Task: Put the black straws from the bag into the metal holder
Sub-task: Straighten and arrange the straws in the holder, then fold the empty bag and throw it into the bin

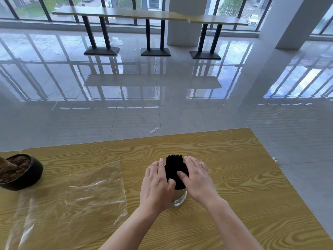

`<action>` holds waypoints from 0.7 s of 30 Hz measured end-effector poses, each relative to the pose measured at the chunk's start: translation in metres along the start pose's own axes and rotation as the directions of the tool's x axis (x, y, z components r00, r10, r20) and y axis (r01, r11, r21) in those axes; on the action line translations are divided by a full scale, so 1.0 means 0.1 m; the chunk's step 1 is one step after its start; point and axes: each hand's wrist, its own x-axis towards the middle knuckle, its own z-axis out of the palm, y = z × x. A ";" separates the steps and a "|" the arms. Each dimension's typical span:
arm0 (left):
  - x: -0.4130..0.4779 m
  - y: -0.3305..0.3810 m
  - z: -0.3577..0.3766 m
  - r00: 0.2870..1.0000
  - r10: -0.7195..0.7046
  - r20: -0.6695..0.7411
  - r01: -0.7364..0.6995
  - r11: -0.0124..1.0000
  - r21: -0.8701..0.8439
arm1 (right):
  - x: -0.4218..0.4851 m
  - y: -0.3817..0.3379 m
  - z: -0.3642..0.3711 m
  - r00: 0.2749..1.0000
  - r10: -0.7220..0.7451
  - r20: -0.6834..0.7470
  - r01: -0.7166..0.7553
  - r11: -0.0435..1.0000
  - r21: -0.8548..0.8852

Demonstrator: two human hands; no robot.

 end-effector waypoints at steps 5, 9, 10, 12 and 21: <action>-0.09 -0.16 -0.12 0.999 -0.039 -0.029 0.038 0.999 -0.020 | -0.05 -0.11 -0.11 0.991 -0.070 -0.117 0.074 0.997 0.032; -0.25 -0.44 -0.32 0.993 -0.080 -0.081 0.078 0.996 -0.037 | -0.12 -0.37 -0.20 0.931 -0.210 -0.299 0.218 0.976 -0.008; -0.31 -0.53 -0.37 0.990 -0.102 -0.096 0.099 0.994 -0.038 | -0.15 -0.46 -0.20 0.906 -0.247 -0.345 0.259 0.966 -0.010; -0.44 -0.76 -0.49 0.980 -0.153 -0.124 0.150 0.988 -0.033 | -0.18 -0.68 -0.15 0.865 -0.317 -0.389 0.350 0.936 0.017; -1.03 -1.79 -1.02 0.888 -0.407 -0.212 0.411 0.911 -0.029 | -0.27 -1.34 0.76 0.946 -0.324 0.001 0.320 0.934 0.160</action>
